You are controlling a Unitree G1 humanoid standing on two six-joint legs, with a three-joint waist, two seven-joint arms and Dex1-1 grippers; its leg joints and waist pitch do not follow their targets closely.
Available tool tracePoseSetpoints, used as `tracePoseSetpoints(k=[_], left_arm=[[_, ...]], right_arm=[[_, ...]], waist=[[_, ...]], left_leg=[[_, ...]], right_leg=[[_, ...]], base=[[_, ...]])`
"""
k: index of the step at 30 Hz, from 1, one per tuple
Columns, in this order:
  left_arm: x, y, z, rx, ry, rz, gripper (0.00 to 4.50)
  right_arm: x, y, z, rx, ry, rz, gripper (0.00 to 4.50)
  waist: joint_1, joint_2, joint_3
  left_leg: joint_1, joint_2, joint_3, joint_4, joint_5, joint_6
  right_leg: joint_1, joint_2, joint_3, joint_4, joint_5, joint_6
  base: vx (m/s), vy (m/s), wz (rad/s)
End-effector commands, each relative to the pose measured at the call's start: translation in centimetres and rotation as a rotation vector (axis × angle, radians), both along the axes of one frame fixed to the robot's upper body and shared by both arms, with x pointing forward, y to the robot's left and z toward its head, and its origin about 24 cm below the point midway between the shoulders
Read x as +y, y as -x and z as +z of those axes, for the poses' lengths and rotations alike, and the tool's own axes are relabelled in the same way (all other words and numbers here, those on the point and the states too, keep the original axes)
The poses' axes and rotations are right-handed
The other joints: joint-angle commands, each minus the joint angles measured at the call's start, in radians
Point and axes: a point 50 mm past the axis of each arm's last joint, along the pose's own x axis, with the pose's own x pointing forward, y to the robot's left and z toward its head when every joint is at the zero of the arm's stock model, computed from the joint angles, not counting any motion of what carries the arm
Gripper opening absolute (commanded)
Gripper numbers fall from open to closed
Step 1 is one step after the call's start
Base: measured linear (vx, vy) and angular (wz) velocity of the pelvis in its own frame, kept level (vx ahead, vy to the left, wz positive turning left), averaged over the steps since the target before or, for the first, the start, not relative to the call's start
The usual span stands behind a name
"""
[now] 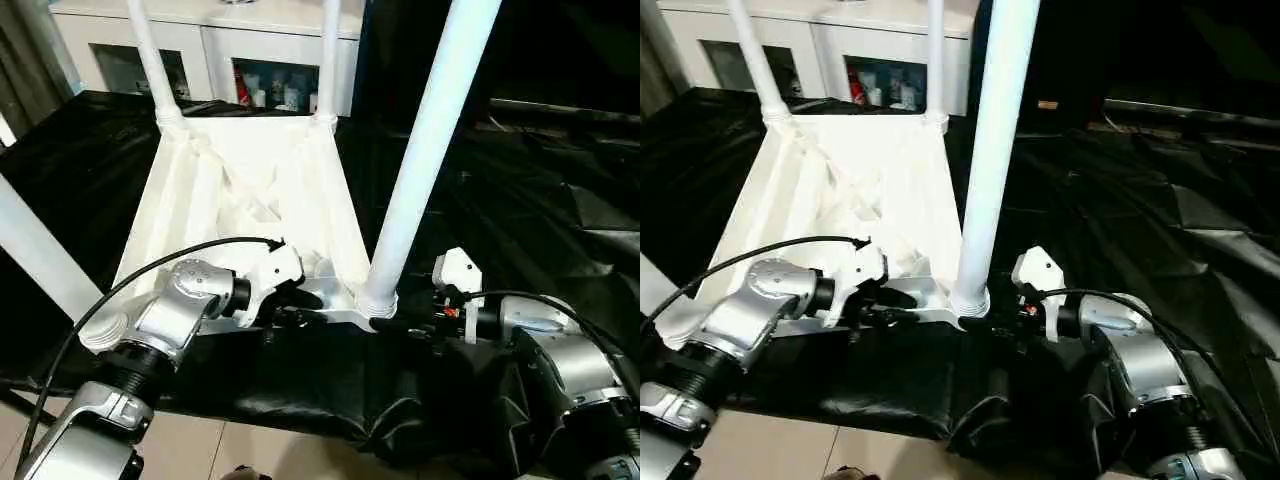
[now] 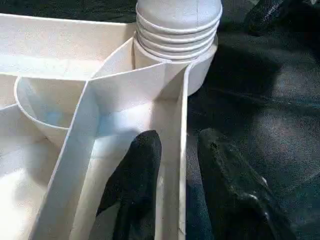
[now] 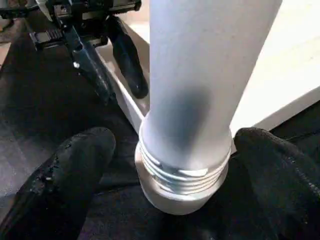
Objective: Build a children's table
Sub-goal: Rotate leg to tighten
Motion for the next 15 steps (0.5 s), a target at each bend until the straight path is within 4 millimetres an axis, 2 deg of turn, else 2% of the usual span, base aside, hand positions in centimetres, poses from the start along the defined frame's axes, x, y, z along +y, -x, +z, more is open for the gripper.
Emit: tracePoseSetpoints(k=[1, 4, 5, 6, 10, 11, 15], left_arm=[[0.18, 0.12, -0.58, 0.011, -0.019, 0.015, 1.16], [-0.03, 0.02, -0.44, 0.003, 0.002, 0.018, 0.96], [-0.2, 0.03, -0.39, 0.011, 0.018, 0.016, 0.73], [-0.32, 0.08, -0.39, 0.017, 0.029, 0.01, 0.73], [-0.46, 0.32, -0.57, 0.042, 0.04, -0.005, 0.43], [-0.45, 0.42, -0.73, 0.051, 0.03, -0.01, 0.22], [-0.17, 0.66, -1.25, 0.06, -0.03, -0.035, 0.06]], right_arm=[[-0.23, -0.53, 0.58, -0.025, 0.004, -0.008, 4.5], [-0.23, -0.57, 0.59, -0.026, 0.003, -0.01, 4.5], [-0.22, -0.59, 0.58, -0.026, 0.003, -0.011, 4.5], [-0.2, -0.61, 0.55, -0.025, 0.003, -0.011, 4.5], [-0.13, -0.65, 0.4, -0.02, 0.008, -0.013, 4.5], [-0.16, -0.76, 0.29, -0.018, 0.017, -0.021, 4.5], [-0.13, -1.0, 0.19, -0.019, 0.027, -0.028, 4.5]], waist=[[0.002, -0.01, -0.064], [0.002, -0.011, -0.064], [0.002, -0.011, -0.065], [0.003, -0.008, -0.066], [0.005, -0.01, -0.067], [0.005, -0.01, -0.067], [0.003, -0.008, -0.067]], left_leg=[[0.028, 0.078, -0.036, -0.07, -0.158, 0.061], [0.027, 0.078, -0.036, -0.07, -0.164, 0.057], [0.027, 0.078, -0.036, -0.07, -0.162, 0.058], [0.029, 0.078, -0.036, -0.069, -0.156, 0.059], [0.027, 0.078, -0.035, -0.068, -0.14, 0.07], [0.027, 0.077, -0.035, -0.068, -0.139, 0.07], [0.028, 0.078, -0.036, -0.069, -0.144, 0.063]], right_leg=[[0.034, -0.086, 0.049, -0.066, -0.088, -0.278], [0.034, -0.085, 0.049, -0.066, -0.095, -0.277], [0.034, -0.085, 0.049, -0.066, -0.092, -0.276], [0.034, -0.085, 0.049, -0.065, -0.083, -0.278], [0.035, -0.085, 0.049, -0.061, -0.053, -0.286], [0.035, -0.085, 0.048, -0.061, -0.055, -0.286], [0.034, -0.084, 0.048, -0.062, -0.065, -0.284]], base=[[0.0, 0.0, 0.0], [0.0, 0.0, 0.0], [0.0, 0.0, 0.0], [0.0, 0.0, 0.0], [0.0, 0.0, 0.0], [0.0, 0.0, 0.0], [0.0, 0.0, 0.0]])
